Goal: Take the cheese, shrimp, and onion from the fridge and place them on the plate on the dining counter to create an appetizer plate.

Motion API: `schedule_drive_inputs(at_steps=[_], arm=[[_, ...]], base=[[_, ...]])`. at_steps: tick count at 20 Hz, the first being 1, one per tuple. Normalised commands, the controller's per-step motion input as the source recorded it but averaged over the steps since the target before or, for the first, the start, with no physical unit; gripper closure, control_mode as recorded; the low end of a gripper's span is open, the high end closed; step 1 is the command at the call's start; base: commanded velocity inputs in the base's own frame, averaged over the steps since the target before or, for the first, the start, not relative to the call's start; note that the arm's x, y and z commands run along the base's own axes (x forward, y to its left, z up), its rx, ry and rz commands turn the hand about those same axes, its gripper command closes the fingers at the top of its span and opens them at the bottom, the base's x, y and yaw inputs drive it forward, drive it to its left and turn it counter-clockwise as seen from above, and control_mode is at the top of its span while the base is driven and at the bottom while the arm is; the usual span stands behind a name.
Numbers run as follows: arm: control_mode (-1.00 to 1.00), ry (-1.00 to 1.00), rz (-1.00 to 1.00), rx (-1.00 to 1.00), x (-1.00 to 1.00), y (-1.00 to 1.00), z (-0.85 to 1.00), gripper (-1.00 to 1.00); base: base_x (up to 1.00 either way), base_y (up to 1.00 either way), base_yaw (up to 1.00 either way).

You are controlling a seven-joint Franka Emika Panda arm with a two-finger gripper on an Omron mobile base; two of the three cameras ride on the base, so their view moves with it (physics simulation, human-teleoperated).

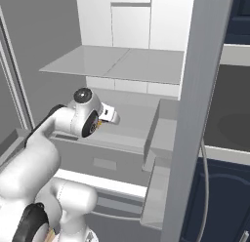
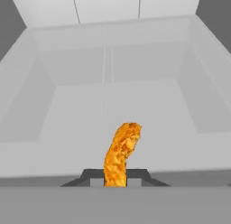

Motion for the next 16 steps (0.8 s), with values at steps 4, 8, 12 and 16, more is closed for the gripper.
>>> schedule_drive_inputs(at_steps=[4, 8, 12, 16], arm=[[-1.00, 0.25, 0.00, 0.00, -0.88, 0.00, 0.60, 1.00], [-1.00, 0.21, 0.03, 0.00, -0.61, 0.05, 0.26, 1.00], [-1.00, 0.15, 0.05, 0.00, -0.33, 0.12, 0.04, 1.00], [-1.00, 0.06, 0.03, 0.00, -0.15, 0.00, 0.00, 1.00]], base=[[0.00, 0.00, 0.00], [0.00, 0.00, 0.00], [0.00, 0.00, 0.00], [0.00, 0.00, 0.00]])
